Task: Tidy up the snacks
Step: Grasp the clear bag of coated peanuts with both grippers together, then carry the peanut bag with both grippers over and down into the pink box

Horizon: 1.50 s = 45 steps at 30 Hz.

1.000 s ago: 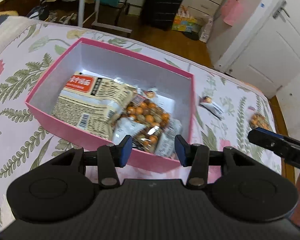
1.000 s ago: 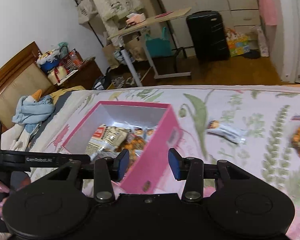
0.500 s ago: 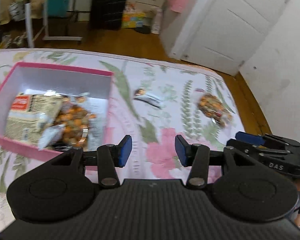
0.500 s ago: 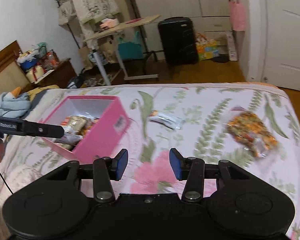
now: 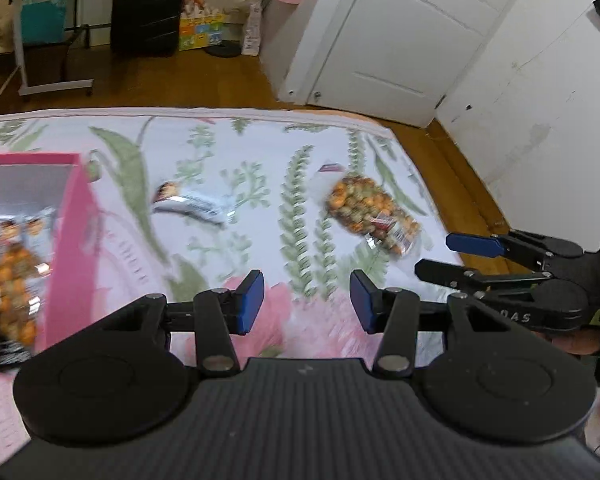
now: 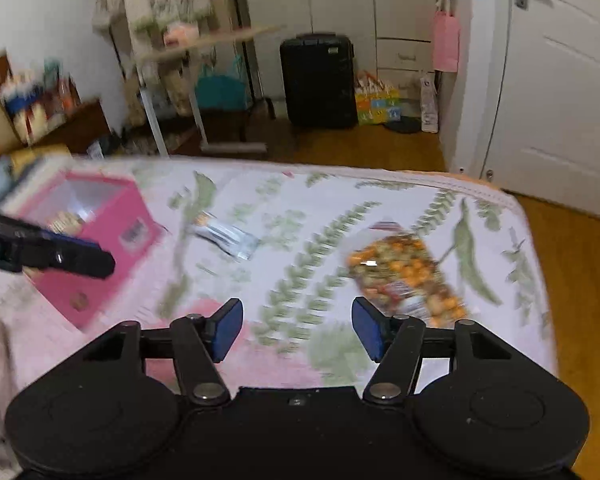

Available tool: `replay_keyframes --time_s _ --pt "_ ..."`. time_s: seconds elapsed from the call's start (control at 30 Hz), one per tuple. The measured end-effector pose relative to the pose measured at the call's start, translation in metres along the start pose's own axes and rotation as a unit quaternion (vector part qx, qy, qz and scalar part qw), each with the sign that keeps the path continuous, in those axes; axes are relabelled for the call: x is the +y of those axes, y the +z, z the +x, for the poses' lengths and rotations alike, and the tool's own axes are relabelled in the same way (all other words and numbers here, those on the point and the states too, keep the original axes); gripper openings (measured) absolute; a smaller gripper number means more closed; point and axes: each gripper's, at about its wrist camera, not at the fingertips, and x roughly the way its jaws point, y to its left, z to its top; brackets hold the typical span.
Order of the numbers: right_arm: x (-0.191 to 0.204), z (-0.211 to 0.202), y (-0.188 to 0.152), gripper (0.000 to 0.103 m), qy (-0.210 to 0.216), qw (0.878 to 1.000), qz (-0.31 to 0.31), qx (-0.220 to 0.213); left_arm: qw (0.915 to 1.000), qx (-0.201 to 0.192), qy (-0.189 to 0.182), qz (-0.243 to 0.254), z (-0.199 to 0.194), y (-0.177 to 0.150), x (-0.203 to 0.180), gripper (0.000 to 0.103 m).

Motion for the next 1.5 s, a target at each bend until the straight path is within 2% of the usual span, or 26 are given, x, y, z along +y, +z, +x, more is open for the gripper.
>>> replay_keyframes --time_s 0.1,0.2,0.27,0.33,0.4,0.5,0.57,0.7,0.83,0.93,1.0,1.13,1.23,1.3,1.37,1.43,1.5 --pt "-0.010 0.003 0.010 0.075 -0.005 0.998 -0.057 0.026 0.9998 0.000 -0.017 -0.010 0.023 0.007 -0.009 0.046" --pt "-0.024 0.005 0.014 0.077 -0.006 0.996 -0.080 0.050 0.9995 0.001 -0.029 -0.008 0.048 0.014 -0.021 0.046" --pt "-0.034 0.013 0.015 0.081 0.006 0.994 -0.086 0.064 0.9995 -0.002 -0.031 -0.009 0.065 0.018 -0.027 0.046" --pt "-0.048 0.027 0.012 0.085 0.012 0.996 -0.066 0.061 0.9993 -0.002 -0.033 -0.017 0.085 0.020 -0.030 0.046" --pt "-0.060 0.047 0.005 0.085 0.003 0.996 -0.071 0.063 0.9989 0.001 -0.036 -0.028 0.106 0.021 -0.031 0.046" --pt "-0.076 0.079 -0.006 0.085 -0.035 0.991 -0.106 0.073 0.9985 0.007 -0.033 -0.042 0.142 0.022 -0.033 0.046" --pt "-0.088 0.094 -0.010 0.085 -0.040 0.990 -0.105 0.081 0.9975 0.014 -0.037 -0.058 0.165 0.022 -0.031 0.046" --pt "-0.104 0.108 -0.003 0.085 0.007 0.992 -0.083 0.091 0.9898 0.053 -0.064 -0.116 0.209 0.022 -0.024 0.046" --pt "-0.104 0.128 0.002 0.086 0.002 0.988 -0.113 0.106 0.9819 0.073 -0.085 -0.153 0.238 0.021 -0.024 0.046" --pt "-0.109 0.144 0.002 0.092 0.005 0.987 -0.107 0.120 0.9817 0.072 -0.090 -0.151 0.248 0.023 -0.031 0.047" --pt "-0.113 0.151 0.004 0.093 0.001 0.990 -0.066 0.122 0.9837 0.066 -0.085 -0.144 0.250 0.026 -0.035 0.047" --pt "-0.101 0.147 0.003 0.086 -0.034 0.989 -0.009 0.143 0.9793 0.081 -0.094 -0.160 0.247 0.029 -0.025 0.044" --pt "-0.091 0.137 -0.001 0.086 -0.021 0.986 0.025 0.161 0.9783 0.095 -0.106 -0.150 0.239 0.027 -0.018 0.044" --pt "-0.087 0.134 -0.004 0.086 -0.019 0.985 0.023 0.173 0.9784 0.104 -0.108 -0.143 0.236 0.024 -0.018 0.045" --pt "-0.084 0.132 -0.005 0.091 -0.023 0.985 0.005 0.173 0.9805 0.096 -0.098 -0.141 0.232 0.023 -0.019 0.048" --pt "-0.085 0.133 -0.005 0.091 -0.027 0.985 -0.004 0.171 0.9824 0.087 -0.086 -0.141 0.231 0.024 -0.020 0.048" --pt "-0.086 0.136 -0.005 0.091 -0.022 0.985 -0.017 0.169 0.9791 0.085 -0.103 -0.153 0.229 0.024 -0.019 0.048"
